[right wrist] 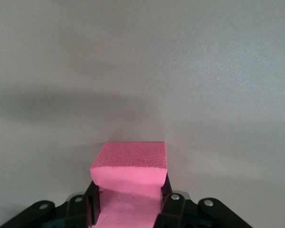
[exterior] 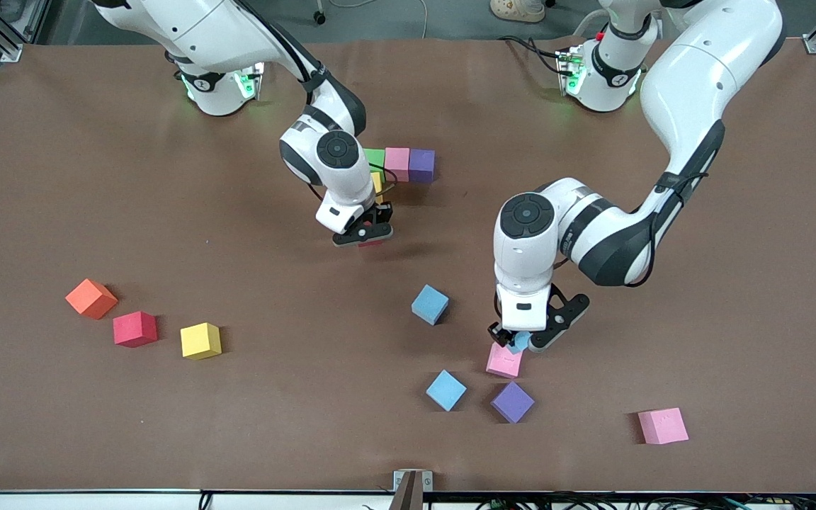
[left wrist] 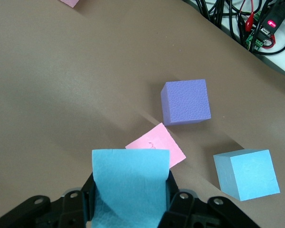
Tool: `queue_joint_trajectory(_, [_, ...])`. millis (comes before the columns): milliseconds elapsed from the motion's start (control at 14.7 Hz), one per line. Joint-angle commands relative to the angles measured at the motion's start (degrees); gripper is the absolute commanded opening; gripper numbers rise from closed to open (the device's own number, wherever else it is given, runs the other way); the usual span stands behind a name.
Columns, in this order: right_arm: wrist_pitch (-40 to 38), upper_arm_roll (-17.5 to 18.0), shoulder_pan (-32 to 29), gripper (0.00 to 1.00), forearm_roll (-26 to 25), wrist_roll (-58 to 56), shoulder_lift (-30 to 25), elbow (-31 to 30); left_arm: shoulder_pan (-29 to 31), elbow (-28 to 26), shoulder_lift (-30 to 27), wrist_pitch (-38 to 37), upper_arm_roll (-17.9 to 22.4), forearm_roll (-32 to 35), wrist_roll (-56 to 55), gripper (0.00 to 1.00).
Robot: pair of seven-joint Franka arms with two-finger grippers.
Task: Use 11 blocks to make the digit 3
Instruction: 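Carry the red cube with the right gripper toward the cube row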
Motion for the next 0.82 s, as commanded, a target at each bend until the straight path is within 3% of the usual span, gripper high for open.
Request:
queue_joint_trajectory(0, [0.51,0.53,0.03,0.40,1.46,-1.07,-1.67,-3.47,-0.23,-0.01,-0.39,-0.44,0.18,-0.63,0.37,0.08])
queue_joint_trajectory(747, [0.51,2.20,0.03,0.40,3.92,-1.07,-1.67,-5.05,-0.23,-0.01,-0.30,-0.44,0.18,-0.54,0.37,0.08])
